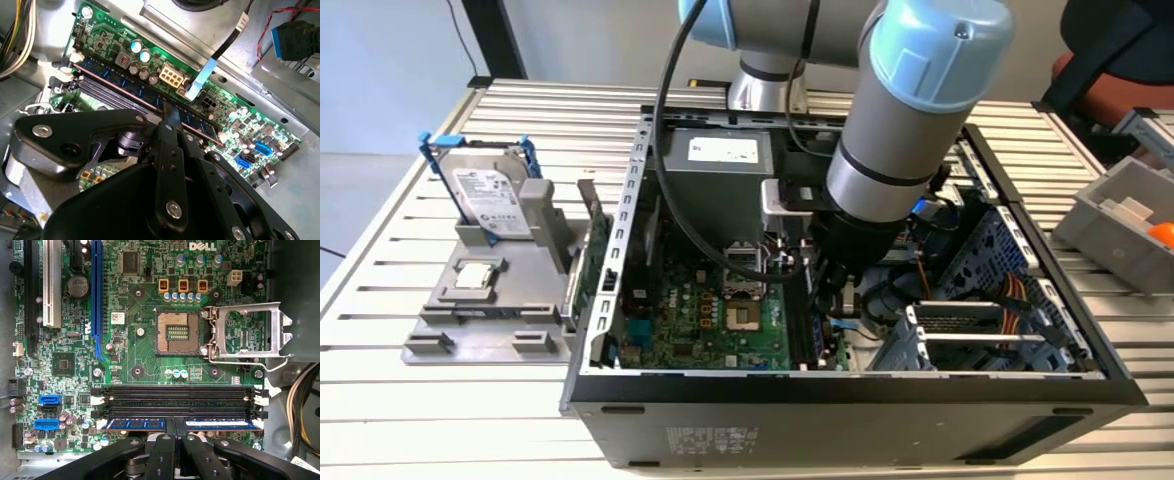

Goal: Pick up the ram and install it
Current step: 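Press down the ram until it locks into place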

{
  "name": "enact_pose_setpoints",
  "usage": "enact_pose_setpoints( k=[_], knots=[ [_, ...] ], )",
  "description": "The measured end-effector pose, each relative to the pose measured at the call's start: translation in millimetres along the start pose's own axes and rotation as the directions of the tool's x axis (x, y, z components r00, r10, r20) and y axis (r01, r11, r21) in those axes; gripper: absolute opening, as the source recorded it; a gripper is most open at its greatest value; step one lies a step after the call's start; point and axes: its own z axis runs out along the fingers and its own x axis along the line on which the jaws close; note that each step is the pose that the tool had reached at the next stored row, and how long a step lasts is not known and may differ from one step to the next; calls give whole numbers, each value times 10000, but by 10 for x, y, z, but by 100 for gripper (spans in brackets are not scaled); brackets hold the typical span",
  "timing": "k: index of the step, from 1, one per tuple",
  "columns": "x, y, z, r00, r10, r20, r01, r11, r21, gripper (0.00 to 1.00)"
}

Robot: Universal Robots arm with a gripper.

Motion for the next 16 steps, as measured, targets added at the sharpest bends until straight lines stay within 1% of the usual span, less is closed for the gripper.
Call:
enact_pose_setpoints(
  k=[1, 2, 4, 16],
  knots=[
    [-3, 0, -27, 10000, -1, 6, 1, 10000, 6, 0],
    [-8, 1, -56, 10000, -3, 54, 3, 10000, 15, 0],
    [-3, 6, -152, 10000, -1, 20, 1, 10000, 8, 0],
    [-14, 29, -698, 10000, -1, 18, 1, 10000, 7, 0]
  ],
)
